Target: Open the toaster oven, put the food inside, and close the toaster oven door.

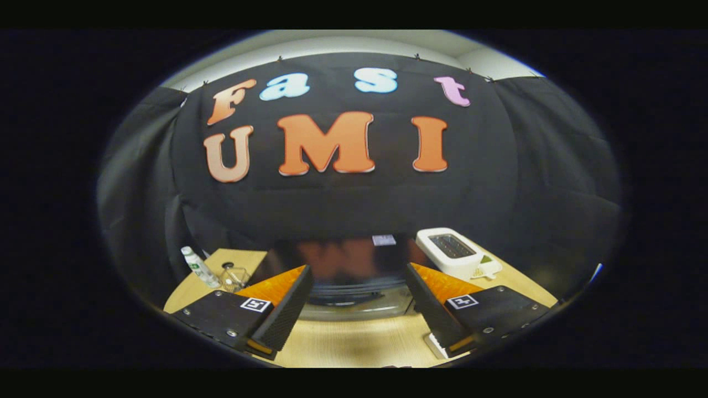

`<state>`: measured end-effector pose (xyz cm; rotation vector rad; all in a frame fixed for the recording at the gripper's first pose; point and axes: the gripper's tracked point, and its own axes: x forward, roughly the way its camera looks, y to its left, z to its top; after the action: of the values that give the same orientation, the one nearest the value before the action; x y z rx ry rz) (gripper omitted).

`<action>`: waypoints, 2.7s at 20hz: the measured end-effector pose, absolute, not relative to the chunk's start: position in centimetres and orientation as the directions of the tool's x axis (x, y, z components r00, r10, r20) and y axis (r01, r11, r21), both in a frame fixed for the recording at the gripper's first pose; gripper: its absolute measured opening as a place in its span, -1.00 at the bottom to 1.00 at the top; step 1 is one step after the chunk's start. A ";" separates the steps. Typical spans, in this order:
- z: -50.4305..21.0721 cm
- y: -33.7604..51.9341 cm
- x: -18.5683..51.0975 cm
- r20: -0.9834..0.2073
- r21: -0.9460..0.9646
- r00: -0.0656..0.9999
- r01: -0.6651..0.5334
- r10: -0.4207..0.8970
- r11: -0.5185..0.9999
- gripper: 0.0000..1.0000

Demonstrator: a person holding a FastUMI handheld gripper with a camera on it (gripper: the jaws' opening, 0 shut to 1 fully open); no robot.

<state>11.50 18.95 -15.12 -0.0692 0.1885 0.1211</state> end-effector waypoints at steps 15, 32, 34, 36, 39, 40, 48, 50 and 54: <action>4.9 25.8 5.9 0.129 -0.115 0.951 -0.266 0.279 0.957 0.99; 4.3 29.5 4.3 0.136 -0.109 0.933 -0.320 0.333 0.941 0.98; 4.4 29.7 4.1 0.145 -0.108 0.930 -0.325 0.338 0.940 0.99; 4.8 29.7 4.0 0.159 -0.116 0.928 -0.320 0.335 0.940 0.99; 4.9 29.5 4.1 0.163 -0.119 0.930 -0.312 0.329 0.943 0.99; 4.9 29.4 4.4 0.161 -0.115 0.932 -0.308 0.324 0.944 0.99; 5.0 28.1 4.8 0.147 -0.145 0.949 -0.258 0.279 0.955 0.99; 5.0 28.0 4.7 0.140 -0.151 0.951 -0.254 0.275 0.955 0.99; 4.3 27.4 4.4 0.116 -0.180 0.957 -0.243 0.266 0.953 0.98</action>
<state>4.44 27.40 4.31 -0.1654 -0.1404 0.2599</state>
